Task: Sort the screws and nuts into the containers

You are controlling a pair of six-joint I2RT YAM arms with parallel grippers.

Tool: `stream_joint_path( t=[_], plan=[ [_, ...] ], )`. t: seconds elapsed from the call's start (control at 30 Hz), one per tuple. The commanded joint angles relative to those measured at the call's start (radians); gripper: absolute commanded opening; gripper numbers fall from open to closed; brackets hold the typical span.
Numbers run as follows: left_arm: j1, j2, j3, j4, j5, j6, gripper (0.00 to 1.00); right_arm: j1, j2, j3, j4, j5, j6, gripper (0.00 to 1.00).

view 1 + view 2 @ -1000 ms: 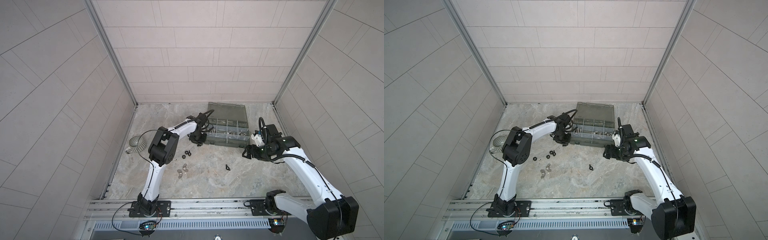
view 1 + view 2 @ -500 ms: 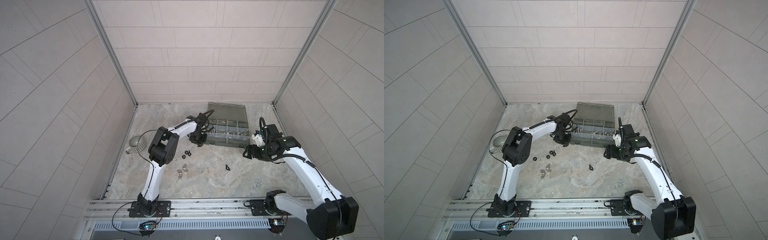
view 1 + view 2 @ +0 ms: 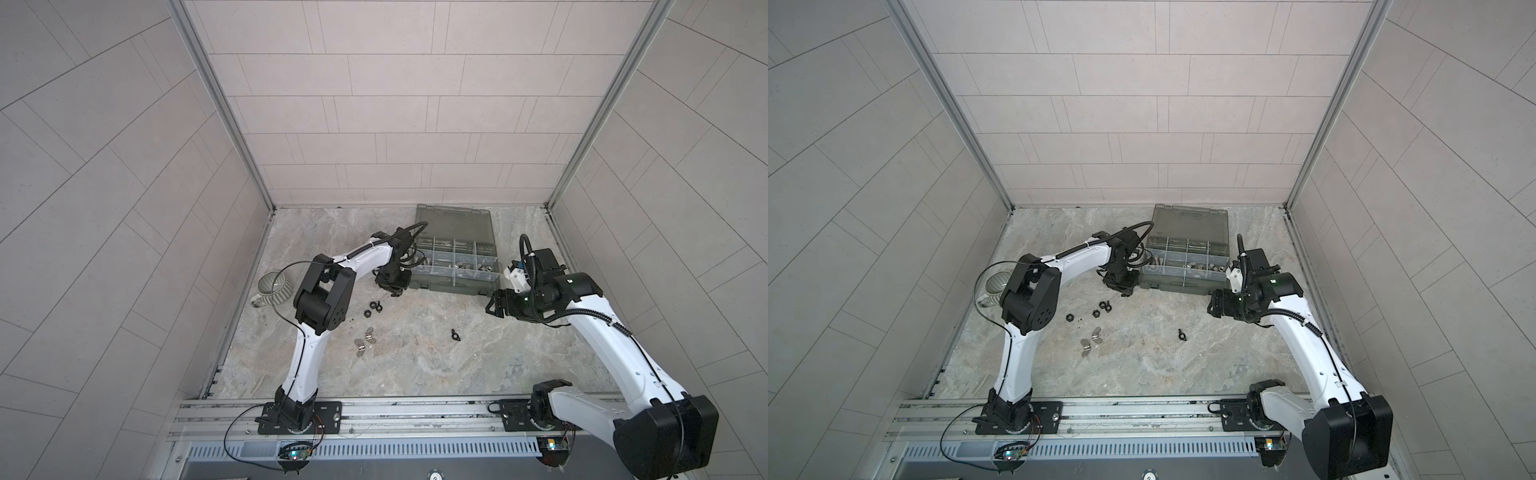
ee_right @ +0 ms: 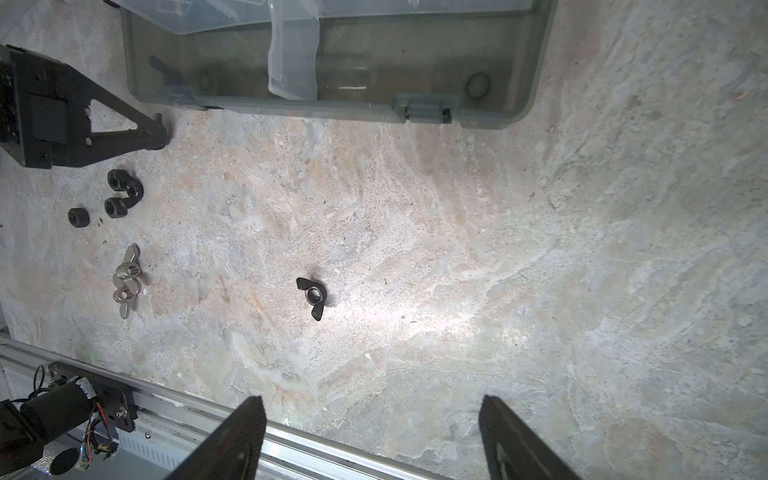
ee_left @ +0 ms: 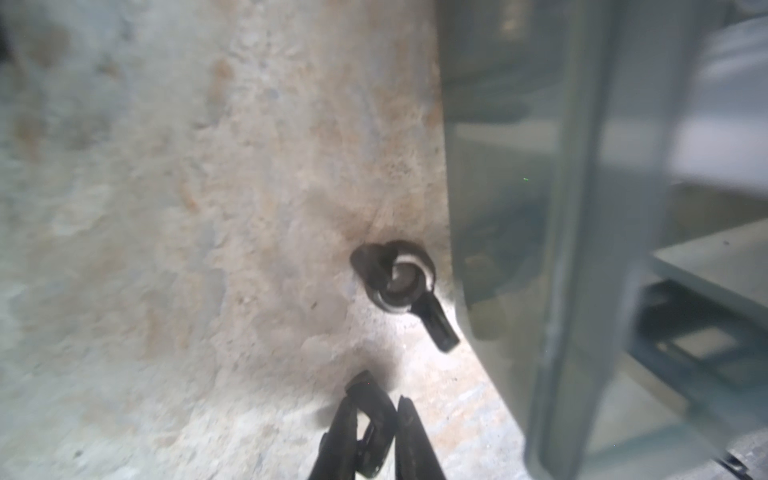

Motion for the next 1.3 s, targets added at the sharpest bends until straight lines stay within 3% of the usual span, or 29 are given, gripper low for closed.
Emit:
stream_joint_path(
  t=[0.0, 0.37, 0.9, 1.27],
  plan=[
    [-0.003, -0.068, 0.007, -0.056, -0.026, 0.017, 0.07, -0.004, -0.027, 0.003, -0.012, 0.006, 0.01, 0.82],
    [-0.036, -0.073, 0.181, -0.16, -0.07, 0.037, 0.07, -0.004, -0.035, 0.001, 0.005, 0.004, 0.015, 0.82],
    [-0.087, 0.194, 0.714, -0.248, 0.014, -0.013, 0.07, -0.007, -0.064, 0.004, -0.013, 0.021, 0.024, 0.82],
    [-0.089, 0.239, 0.744, -0.179, 0.061, -0.051, 0.07, -0.014, -0.055, 0.04, -0.056, 0.049, 0.012, 0.82]
  ],
)
